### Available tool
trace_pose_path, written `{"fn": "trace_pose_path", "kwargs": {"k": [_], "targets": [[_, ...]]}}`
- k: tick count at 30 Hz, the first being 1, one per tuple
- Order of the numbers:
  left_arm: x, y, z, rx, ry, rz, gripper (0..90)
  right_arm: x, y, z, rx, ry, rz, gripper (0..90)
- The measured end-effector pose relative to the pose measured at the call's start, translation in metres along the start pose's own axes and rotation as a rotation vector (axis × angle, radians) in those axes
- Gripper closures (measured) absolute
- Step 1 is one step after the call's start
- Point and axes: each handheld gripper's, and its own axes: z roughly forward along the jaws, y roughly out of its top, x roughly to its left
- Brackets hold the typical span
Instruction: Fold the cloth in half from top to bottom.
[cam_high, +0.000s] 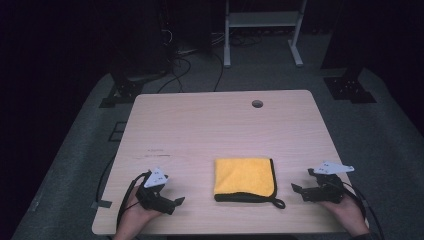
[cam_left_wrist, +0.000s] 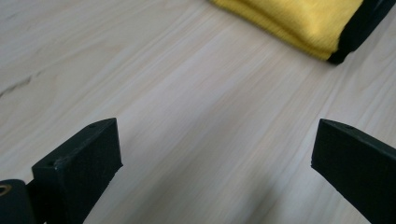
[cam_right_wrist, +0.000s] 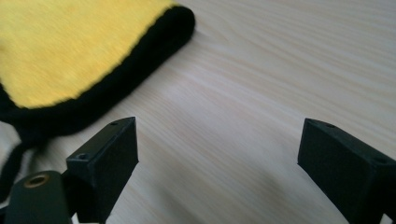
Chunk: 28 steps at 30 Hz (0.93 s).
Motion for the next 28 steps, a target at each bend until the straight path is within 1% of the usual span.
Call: {"fn": "trace_pose_path", "kwargs": {"k": [1, 5, 9, 12, 13, 16, 18, 28], "targets": [[0.002, -0.004, -0.001, 0.001, 0.002, -0.010, 0.5, -0.001, -0.002, -0.001, 0.006, -0.007, 0.007, 11.0], [0.008, -0.016, -0.005, 0.032, 0.011, -0.023, 0.5, -0.008, -0.011, -0.004, 0.022, -0.024, 0.029, 10.1], [0.012, -0.025, -0.008, 0.043, 0.020, -0.033, 0.5, -0.013, -0.017, -0.006, 0.036, -0.044, 0.030, 10.1], [0.016, -0.032, -0.006, 0.064, 0.021, -0.024, 0.5, -0.015, -0.020, -0.004, 0.055, -0.054, 0.036, 10.1], [0.016, -0.034, -0.006, 0.058, 0.034, -0.014, 0.0, -0.015, -0.020, -0.004, 0.060, -0.064, 0.025, 10.0], [0.017, -0.036, -0.007, 0.045, 0.033, -0.009, 0.0, -0.015, -0.021, -0.003, 0.057, -0.066, 0.018, 8.9], [0.018, -0.038, -0.007, 0.028, 0.029, -0.004, 0.0, -0.015, -0.022, -0.002, 0.050, -0.061, 0.019, 8.6], [0.018, -0.038, -0.007, 0.025, 0.027, -0.004, 0.0, -0.016, -0.022, -0.002, 0.048, -0.059, 0.022, 8.2]]}}
